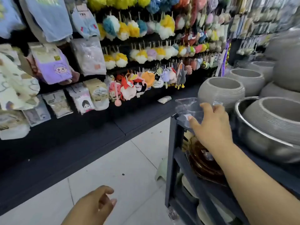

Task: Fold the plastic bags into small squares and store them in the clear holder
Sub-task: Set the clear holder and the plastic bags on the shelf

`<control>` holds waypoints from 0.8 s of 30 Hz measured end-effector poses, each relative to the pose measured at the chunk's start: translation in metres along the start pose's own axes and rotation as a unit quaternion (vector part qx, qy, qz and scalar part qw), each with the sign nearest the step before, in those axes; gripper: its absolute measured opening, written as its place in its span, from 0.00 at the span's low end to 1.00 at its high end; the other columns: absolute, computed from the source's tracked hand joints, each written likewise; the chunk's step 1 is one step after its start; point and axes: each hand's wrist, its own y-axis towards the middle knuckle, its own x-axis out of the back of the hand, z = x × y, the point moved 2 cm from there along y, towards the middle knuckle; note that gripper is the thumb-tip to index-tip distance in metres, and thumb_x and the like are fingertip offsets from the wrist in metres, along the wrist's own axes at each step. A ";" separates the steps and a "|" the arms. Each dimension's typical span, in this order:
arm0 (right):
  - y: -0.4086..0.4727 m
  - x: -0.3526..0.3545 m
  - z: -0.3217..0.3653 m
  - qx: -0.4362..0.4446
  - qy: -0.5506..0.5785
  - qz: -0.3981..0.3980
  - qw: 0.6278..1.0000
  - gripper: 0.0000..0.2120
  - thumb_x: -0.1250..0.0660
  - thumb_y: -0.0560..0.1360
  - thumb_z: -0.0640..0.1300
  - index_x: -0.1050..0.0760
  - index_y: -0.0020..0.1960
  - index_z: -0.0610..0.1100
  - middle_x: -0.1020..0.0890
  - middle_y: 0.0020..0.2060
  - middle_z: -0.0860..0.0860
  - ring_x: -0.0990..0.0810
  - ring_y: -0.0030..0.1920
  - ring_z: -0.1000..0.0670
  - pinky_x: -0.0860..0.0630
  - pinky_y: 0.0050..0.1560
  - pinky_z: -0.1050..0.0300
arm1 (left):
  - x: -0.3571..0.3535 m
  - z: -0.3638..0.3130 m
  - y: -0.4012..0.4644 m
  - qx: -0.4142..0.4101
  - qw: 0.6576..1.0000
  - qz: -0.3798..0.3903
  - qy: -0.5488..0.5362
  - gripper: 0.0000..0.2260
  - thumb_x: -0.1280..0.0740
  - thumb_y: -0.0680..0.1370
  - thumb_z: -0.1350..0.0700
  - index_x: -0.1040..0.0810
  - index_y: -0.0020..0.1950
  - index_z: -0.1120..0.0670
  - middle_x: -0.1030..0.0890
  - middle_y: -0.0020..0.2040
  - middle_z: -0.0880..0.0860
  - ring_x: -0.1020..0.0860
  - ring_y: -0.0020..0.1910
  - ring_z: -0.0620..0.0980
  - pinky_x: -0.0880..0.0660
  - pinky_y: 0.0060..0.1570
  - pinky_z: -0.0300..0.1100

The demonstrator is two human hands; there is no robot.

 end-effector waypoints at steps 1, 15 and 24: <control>0.011 -0.005 -0.002 -0.004 -0.017 -0.009 1.000 0.28 0.34 0.76 0.57 0.33 0.71 0.44 0.34 0.65 0.37 0.34 0.63 0.36 0.33 0.62 0.45 | -0.001 -0.004 0.013 -0.014 1.000 0.005 0.006 0.06 0.33 0.77 0.45 0.29 0.51 0.37 0.21 0.45 0.34 0.22 0.46 0.35 0.31 0.48 0.24; 0.064 -0.082 0.025 0.001 0.048 -0.026 0.999 0.14 0.24 0.69 0.52 0.21 0.41 0.42 0.36 0.71 0.42 0.28 0.64 0.37 0.28 0.57 0.48 | 0.041 -0.005 0.170 -0.080 0.993 -0.035 0.074 0.17 0.40 0.80 0.42 0.34 0.69 0.40 0.29 0.59 0.36 0.28 0.53 0.33 0.34 0.50 0.28; 0.142 -0.236 0.127 -0.025 0.081 -0.039 0.996 0.16 0.21 0.66 0.52 0.22 0.37 0.41 0.26 0.63 0.40 0.24 0.57 0.38 0.27 0.50 0.49 | 0.111 0.050 0.366 -0.137 0.984 0.021 0.114 0.19 0.37 0.79 0.43 0.32 0.70 0.44 0.26 0.61 0.40 0.26 0.55 0.37 0.29 0.57 0.33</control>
